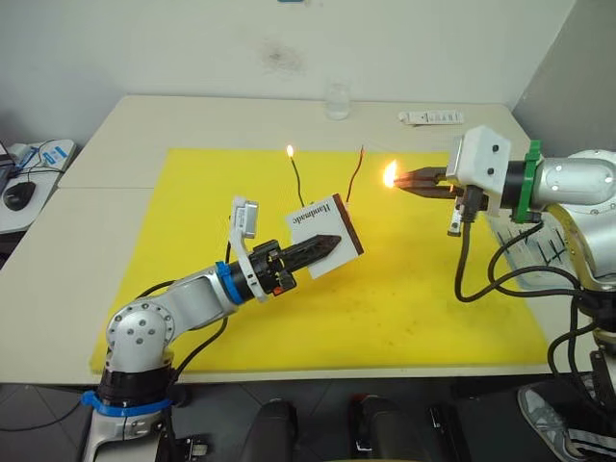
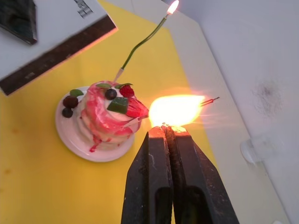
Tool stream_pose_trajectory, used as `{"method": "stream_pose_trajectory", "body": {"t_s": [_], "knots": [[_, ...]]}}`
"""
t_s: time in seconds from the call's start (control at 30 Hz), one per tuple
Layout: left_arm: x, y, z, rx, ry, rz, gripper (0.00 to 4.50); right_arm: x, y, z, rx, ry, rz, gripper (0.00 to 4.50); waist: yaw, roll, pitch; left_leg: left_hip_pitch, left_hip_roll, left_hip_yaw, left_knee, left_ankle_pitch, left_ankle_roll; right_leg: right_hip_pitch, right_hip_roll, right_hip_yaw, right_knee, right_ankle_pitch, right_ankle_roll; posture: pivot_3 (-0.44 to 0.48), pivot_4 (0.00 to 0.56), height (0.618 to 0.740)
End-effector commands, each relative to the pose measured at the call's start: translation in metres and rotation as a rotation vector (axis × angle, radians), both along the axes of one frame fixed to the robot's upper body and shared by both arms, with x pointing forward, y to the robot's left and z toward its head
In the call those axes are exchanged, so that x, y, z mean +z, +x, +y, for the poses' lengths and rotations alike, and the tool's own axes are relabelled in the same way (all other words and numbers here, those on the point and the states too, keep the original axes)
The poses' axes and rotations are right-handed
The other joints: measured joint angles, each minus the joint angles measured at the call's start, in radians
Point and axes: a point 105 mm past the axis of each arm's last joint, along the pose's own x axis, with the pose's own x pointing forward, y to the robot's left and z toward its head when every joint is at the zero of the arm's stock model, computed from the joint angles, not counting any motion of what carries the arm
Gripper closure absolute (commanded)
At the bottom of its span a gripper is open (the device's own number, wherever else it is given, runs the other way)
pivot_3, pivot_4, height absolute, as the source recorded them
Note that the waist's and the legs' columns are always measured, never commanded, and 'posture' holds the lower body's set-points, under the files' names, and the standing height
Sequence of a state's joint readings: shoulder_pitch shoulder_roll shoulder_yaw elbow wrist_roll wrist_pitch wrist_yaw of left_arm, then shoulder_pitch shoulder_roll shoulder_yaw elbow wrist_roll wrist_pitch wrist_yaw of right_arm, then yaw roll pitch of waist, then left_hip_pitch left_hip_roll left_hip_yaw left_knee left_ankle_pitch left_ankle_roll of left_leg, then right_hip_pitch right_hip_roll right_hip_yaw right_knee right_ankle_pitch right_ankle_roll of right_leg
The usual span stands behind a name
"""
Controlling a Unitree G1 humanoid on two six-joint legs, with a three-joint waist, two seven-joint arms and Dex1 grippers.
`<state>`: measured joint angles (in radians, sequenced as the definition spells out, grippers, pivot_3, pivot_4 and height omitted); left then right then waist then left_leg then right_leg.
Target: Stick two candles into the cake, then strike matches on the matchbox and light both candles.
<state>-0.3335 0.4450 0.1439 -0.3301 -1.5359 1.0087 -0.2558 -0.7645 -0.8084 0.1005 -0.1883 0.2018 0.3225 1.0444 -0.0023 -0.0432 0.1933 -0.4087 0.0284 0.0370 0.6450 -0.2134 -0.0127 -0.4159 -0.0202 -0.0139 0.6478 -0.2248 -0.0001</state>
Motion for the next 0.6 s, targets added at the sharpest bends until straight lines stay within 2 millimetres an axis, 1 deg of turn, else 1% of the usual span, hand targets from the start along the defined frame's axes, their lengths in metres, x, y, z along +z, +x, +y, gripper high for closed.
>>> {"method": "stream_pose_trajectory", "body": {"t_s": [0.03,0.27,0.43,0.6], "knots": [[0.012,-0.01,0.002,-0.009,-0.019,-0.049,4.5,0.011,0.008,-0.002,-0.056,0.041,-0.053,4.47,0.0,0.0,0.0,0.0,0.0,0.0,0.0,0.0,0.0,0.0,0.0,0.0,0.0,0.0,0.0,0.0,0.15,0.74],[0.011,-0.017,0.003,-0.017,-0.015,-0.05,4.5,0.011,0.024,0.001,-0.122,0.117,-0.061,4.47,0.0,0.0,0.0,0.0,0.0,0.0,0.0,0.0,0.0,0.0,0.0,0.0,0.0,0.001,0.0,0.0,0.15,0.74],[0.01,-0.018,0.004,-0.021,-0.004,-0.051,4.5,0.015,0.035,0.006,-0.149,0.157,-0.084,4.47,0.0,0.0,0.0,0.0,0.0,0.0,0.0,0.0,0.0,0.0,0.001,0.0,0.0,0.001,0.0,0.0,0.15,0.74],[0.009,-0.019,0.004,-0.025,0.003,-0.054,4.5,0.016,0.041,0.013,-0.15,0.181,-0.097,4.47,0.0,0.0,0.0,0.0,0.0,0.0,0.0,0.0,0.0,0.0,0.001,0.0,0.0,0.001,0.0,0.0,0.15,0.74]]}}
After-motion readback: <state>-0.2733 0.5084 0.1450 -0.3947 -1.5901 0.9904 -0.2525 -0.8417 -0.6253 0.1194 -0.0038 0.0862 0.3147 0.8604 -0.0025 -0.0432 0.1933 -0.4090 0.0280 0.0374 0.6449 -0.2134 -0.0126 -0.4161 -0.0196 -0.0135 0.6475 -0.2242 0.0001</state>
